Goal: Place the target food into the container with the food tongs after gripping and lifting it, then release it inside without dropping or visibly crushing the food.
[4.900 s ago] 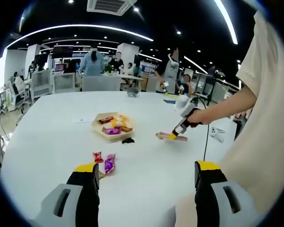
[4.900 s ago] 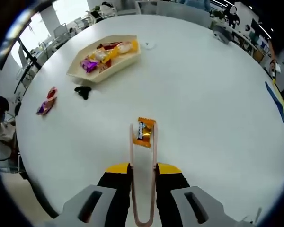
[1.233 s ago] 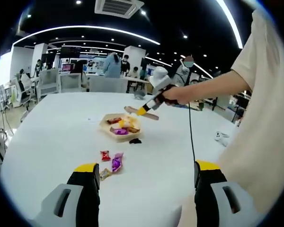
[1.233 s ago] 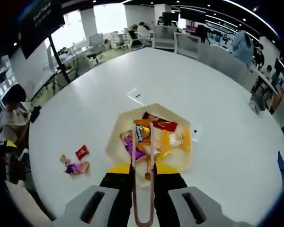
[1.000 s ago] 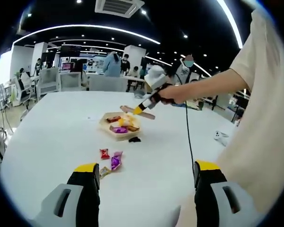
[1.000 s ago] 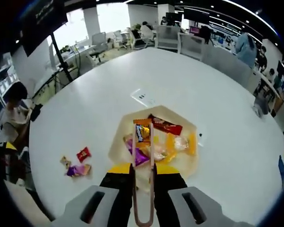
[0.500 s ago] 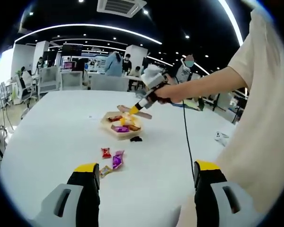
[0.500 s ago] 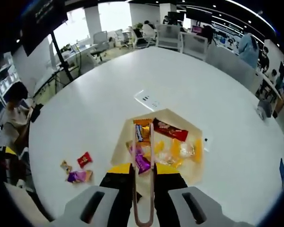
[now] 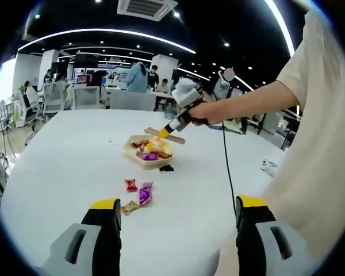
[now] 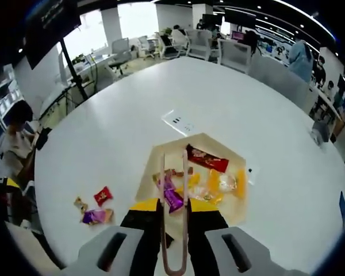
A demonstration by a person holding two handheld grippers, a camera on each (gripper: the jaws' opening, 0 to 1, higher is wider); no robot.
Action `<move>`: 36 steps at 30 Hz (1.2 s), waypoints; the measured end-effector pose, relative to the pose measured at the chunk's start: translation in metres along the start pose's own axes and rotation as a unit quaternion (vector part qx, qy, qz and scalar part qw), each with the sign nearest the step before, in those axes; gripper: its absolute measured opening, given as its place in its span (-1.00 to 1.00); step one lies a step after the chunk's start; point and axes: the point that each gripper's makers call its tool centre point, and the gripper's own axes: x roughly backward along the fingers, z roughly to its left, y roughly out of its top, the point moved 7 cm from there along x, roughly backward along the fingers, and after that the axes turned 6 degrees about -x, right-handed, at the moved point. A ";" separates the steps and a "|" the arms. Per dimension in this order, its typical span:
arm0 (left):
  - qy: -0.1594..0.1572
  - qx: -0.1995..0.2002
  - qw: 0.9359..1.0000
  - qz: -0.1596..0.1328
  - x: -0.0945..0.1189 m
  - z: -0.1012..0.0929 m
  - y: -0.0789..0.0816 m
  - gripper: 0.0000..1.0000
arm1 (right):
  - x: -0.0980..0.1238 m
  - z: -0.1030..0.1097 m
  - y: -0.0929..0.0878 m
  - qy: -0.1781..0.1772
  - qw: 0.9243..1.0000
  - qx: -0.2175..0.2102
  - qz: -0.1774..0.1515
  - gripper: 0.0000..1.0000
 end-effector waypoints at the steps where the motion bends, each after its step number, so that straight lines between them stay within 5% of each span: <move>1: 0.000 0.000 1.000 0.000 0.000 0.000 0.000 0.63 | 0.000 0.001 0.000 0.000 1.000 0.000 0.000 -0.69; 18: -0.008 -0.003 1.000 0.000 0.002 0.004 -0.001 0.63 | 0.007 0.005 -0.009 -0.003 1.000 -0.011 -0.002 -0.67; 36: -0.009 -0.004 1.000 -0.002 0.009 0.001 -0.004 0.63 | 0.015 0.024 -0.049 0.009 1.000 -0.021 0.016 -0.67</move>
